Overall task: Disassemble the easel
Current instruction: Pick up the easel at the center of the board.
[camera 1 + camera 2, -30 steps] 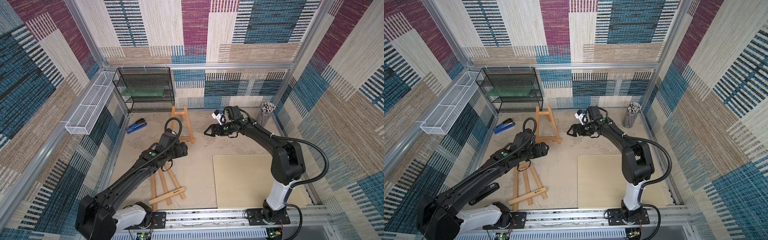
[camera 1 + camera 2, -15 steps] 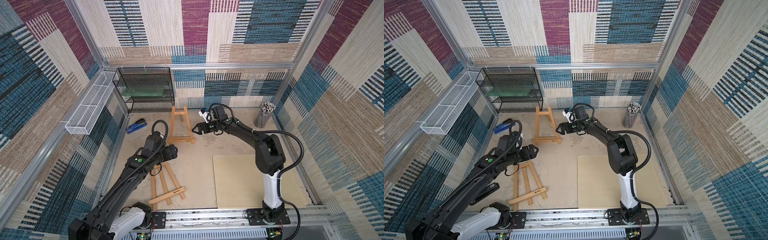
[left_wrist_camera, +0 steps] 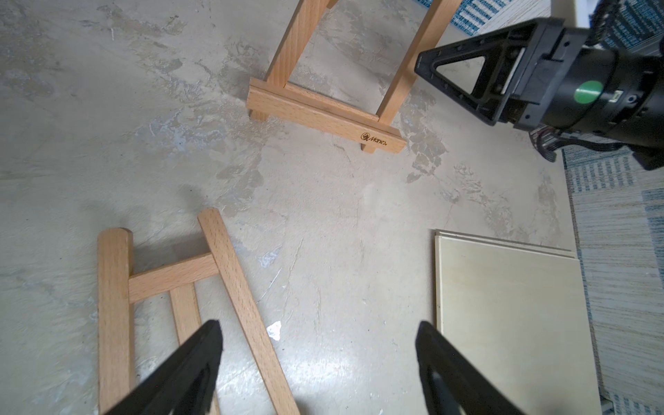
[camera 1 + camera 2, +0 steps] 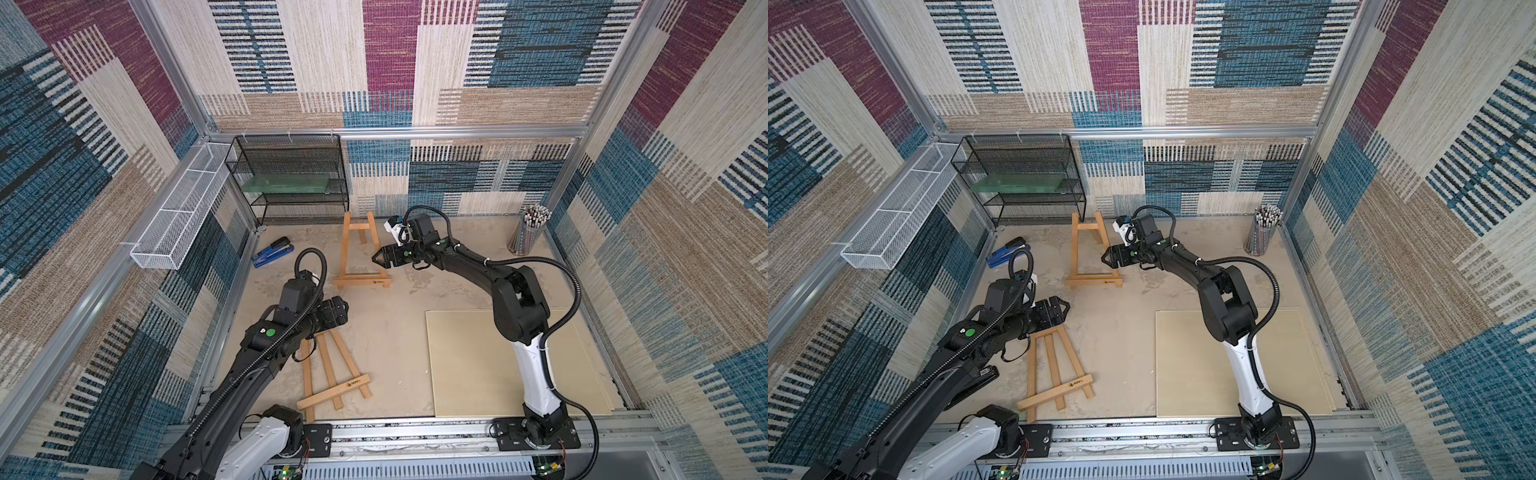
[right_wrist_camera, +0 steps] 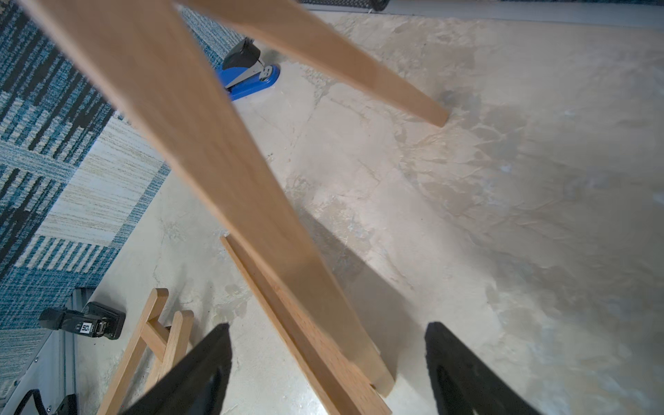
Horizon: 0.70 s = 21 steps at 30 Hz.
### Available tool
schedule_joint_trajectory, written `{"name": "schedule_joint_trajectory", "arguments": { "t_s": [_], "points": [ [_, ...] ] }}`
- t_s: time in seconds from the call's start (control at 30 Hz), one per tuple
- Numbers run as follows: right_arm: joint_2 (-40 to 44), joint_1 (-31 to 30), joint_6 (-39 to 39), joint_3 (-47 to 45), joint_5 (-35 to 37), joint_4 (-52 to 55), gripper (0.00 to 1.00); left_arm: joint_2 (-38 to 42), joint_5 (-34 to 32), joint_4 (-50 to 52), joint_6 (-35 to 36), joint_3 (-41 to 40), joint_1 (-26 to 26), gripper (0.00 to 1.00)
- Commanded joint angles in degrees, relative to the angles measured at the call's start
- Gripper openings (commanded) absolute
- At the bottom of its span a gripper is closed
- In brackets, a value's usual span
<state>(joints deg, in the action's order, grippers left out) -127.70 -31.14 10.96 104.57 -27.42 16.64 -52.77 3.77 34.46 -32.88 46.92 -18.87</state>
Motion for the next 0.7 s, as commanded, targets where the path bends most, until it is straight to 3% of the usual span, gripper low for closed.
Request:
{"name": "schedule_joint_trajectory", "arguments": {
  "t_s": [0.0,0.2,0.4,0.67],
  "points": [
    [-1.28,-0.66,0.79,1.27,0.76,-3.09,0.81,0.91,-0.16,1.07,-0.57,-0.44,0.07,0.86],
    [-3.07,-1.51,1.68,2.45,2.58,-4.36,0.67,2.01,-0.3,1.58,-0.69,-1.16,0.36,0.86],
    [-5.07,-1.82,1.11,5.02,4.16,-3.53,0.6,2.24,-0.14,1.23,-0.78,-1.96,0.7,0.86],
    [-6.93,-2.46,-1.45,7.65,6.24,-1.37,0.44,2.34,0.16,1.22,-0.43,-2.38,1.64,0.86]
  ]
}}
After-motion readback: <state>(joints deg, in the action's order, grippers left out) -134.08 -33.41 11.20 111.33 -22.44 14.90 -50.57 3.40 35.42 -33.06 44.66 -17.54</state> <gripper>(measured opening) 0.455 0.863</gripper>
